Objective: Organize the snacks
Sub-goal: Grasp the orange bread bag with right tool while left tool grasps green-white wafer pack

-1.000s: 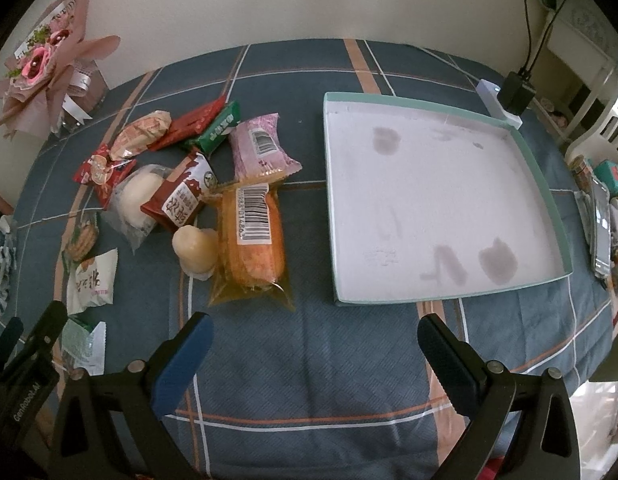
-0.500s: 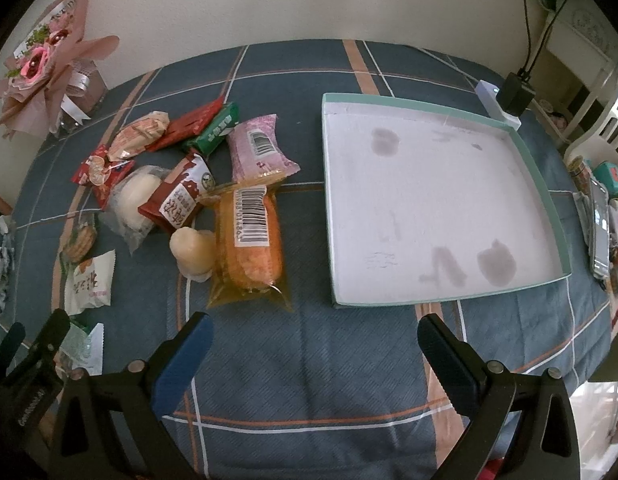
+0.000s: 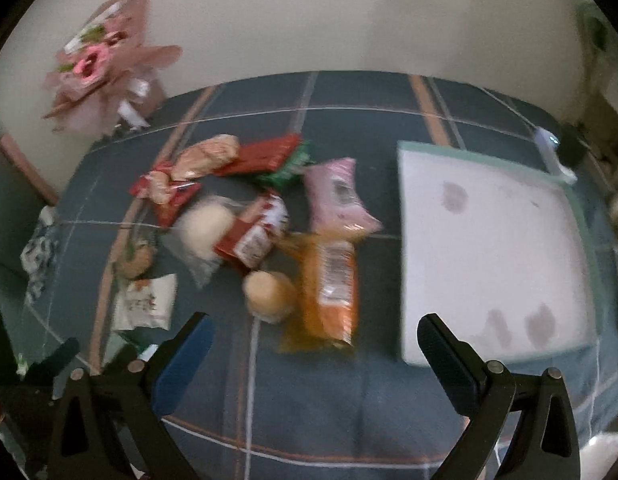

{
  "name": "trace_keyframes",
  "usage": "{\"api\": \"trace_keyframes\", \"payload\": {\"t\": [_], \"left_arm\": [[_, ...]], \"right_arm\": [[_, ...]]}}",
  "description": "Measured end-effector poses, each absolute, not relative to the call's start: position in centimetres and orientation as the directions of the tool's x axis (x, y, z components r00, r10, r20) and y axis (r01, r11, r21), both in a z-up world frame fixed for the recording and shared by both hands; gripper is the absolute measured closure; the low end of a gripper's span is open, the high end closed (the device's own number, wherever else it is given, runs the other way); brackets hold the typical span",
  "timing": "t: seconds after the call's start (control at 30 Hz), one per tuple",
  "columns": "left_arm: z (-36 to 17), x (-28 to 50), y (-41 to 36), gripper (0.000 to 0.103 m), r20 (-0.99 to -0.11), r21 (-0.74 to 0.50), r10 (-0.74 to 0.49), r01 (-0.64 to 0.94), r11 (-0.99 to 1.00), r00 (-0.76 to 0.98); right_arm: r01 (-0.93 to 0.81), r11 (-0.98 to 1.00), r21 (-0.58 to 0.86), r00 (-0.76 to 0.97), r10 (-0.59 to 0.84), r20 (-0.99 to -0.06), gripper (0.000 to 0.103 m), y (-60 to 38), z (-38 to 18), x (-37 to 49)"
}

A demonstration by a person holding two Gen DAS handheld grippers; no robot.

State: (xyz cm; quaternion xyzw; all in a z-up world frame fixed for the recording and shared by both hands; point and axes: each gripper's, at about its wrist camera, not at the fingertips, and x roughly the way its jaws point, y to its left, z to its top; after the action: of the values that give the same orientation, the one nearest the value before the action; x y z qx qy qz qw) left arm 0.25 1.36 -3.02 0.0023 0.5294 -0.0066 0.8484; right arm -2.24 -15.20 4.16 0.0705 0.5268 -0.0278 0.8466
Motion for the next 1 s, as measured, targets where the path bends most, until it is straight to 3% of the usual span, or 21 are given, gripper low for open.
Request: {"api": "trace_keyframes", "payload": {"t": [0.1, 0.2, 0.63, 1.0], "left_arm": [[-3.6, 0.4, 1.2, 0.000, -0.908, -0.002, -0.017, 0.036, 0.999, 0.420], [-4.1, 0.7, 1.2, 0.000, -0.914, 0.001, -0.020, 0.052, 0.999, 0.406], [-5.6, 1.4, 1.8, 0.000, -0.928, -0.005, -0.034, 0.079, 0.997, 0.370], [-5.9, 1.0, 2.6, 0.001, -0.929, -0.032, -0.059, 0.078, 0.996, 0.366]], "right_arm": [[0.104, 0.990, 0.091, 0.433, 0.037, -0.901, 0.001, -14.4, 3.6, -1.4], [0.074, 0.994, 0.079, 0.399, 0.043, -0.916, 0.011, -13.9, 2.5, -0.4], [-0.044, 0.997, 0.065, 0.339, 0.076, -0.938, 0.037, -12.3, -0.1, 2.0], [0.023, 1.000, 0.007, 0.314, 0.000, -0.949, 0.037, -13.9, -0.3, 3.1]]}}
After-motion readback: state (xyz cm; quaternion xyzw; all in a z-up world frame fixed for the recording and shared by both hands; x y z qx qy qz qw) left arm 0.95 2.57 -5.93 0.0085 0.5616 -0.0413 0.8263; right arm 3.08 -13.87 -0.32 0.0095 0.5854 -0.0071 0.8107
